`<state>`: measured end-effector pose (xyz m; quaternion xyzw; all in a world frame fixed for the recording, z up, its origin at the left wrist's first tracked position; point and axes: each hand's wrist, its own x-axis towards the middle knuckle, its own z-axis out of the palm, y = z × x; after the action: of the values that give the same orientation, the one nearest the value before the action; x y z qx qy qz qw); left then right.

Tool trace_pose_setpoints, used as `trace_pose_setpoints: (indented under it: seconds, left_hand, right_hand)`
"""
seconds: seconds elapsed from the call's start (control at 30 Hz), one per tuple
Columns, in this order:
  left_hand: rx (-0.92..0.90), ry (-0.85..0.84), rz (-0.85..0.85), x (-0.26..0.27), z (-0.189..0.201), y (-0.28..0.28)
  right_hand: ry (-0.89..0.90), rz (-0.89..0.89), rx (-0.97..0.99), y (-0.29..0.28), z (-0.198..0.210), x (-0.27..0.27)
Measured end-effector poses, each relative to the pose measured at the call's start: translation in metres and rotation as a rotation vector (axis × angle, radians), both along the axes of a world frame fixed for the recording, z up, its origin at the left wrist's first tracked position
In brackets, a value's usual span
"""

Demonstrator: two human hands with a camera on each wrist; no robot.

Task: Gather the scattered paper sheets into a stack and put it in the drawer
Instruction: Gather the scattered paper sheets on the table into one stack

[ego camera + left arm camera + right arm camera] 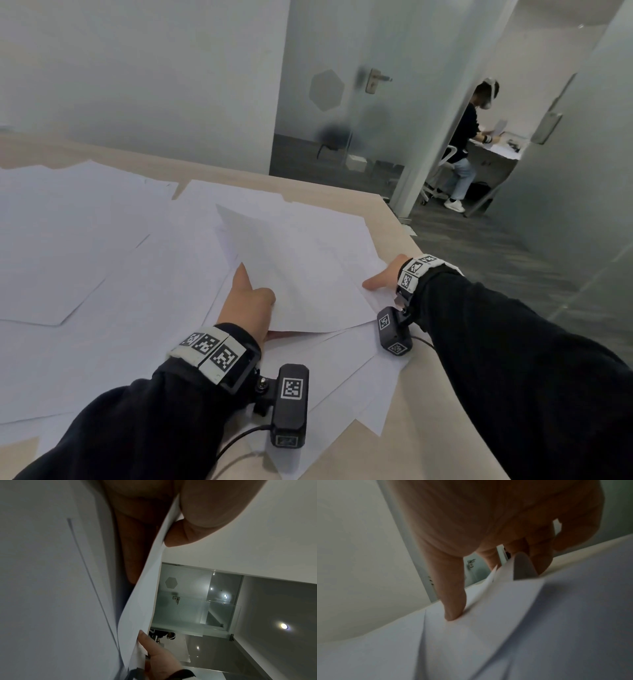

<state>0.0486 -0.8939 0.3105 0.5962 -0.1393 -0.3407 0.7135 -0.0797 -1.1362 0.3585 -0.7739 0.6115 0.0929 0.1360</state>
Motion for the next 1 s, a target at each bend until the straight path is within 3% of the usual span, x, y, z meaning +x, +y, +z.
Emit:
trace_pose_setpoints:
  seconds: [0.13, 0.3, 0.47, 0.57, 1.0]
  left_hand:
    - [0.027, -0.009, -0.016, 0.000, -0.002, -0.001]
    - [0.041, -0.024, -0.031, 0.003, -0.005, -0.001]
    - [0.071, -0.018, -0.032, 0.005, -0.012, -0.005]
    - [0.078, -0.023, -0.044, 0.008, -0.020, -0.011]
    - [0.134, -0.097, 0.014, -0.003, 0.006, -0.001]
  right_hand:
    - [-0.049, -0.003, 0.008, 0.002, -0.001, 0.000]
    - [-0.298, -0.052, -0.008, -0.017, -0.005, -0.003]
    - [-0.302, -0.057, 0.057, -0.012, -0.007, -0.002]
    - [-0.273, -0.038, -0.015, -0.010, -0.005, -0.003]
    - [-0.583, -0.118, -0.259, -0.007, 0.022, -0.060]
